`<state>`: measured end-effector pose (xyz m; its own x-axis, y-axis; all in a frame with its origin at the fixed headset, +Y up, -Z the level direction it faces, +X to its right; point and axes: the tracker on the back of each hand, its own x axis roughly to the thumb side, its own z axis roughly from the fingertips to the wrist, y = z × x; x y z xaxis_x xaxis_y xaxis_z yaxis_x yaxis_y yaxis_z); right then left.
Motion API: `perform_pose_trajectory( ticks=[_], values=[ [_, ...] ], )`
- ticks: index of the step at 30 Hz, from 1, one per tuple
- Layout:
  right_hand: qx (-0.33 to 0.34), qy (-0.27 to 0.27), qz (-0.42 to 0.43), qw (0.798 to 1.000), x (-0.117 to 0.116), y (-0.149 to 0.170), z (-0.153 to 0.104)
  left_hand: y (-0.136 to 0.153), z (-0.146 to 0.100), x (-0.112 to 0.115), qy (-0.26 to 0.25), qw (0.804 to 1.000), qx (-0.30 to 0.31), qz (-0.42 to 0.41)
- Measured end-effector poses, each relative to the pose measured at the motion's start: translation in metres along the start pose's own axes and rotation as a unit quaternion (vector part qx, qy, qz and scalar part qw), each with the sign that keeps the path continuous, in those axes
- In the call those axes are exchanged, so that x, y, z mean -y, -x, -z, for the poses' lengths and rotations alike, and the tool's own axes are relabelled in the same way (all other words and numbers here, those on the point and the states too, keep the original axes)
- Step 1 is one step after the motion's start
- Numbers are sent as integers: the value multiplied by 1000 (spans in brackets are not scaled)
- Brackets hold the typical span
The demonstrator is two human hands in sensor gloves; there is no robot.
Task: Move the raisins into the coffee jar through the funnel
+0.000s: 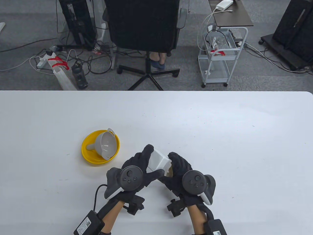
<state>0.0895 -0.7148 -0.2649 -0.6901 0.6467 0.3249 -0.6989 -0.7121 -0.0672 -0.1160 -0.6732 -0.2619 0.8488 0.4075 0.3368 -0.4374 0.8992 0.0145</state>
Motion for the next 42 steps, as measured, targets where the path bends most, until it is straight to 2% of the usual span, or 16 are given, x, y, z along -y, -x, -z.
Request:
perform_pose_trajectory(
  ticks=[4,6,10,21,23,26,29,31,33,36,40,42],
  values=[
    [7,-12,-35,999,-3,-3,0,1,2,3,44,999,-27,11],
    [3,-12,-33,999,-4,-2,0,4,3,3,50,999,-19,-4],
    [-1,-25,-28,999,-2,0,1,11,5,2,102,993,28,-56],
    [7,-69,-26,997,-7,-3,2,22,2,-3,102,989,78,-78],
    [10,-68,-35,997,-9,-6,1,26,2,-2,101,992,49,-57],
    [21,-60,-44,997,-9,-9,0,30,3,-1,56,997,22,-45],
    [24,-29,-39,999,-9,-14,-2,28,2,4,16,996,-44,-75],
    [37,-11,-67,997,-8,-17,-3,26,2,4,22,993,-78,-84],
    [38,-10,-73,997,-9,-18,-3,26,2,3,33,993,-84,-82],
    [26,-18,-70,997,-9,-16,-2,29,4,5,63,991,-41,-108],
    [10,-44,-43,998,-6,-10,0,24,6,4,128,980,39,-148],
    [2,-49,-23,999,-6,-8,1,18,4,1,110,983,85,-116]
  ],
)
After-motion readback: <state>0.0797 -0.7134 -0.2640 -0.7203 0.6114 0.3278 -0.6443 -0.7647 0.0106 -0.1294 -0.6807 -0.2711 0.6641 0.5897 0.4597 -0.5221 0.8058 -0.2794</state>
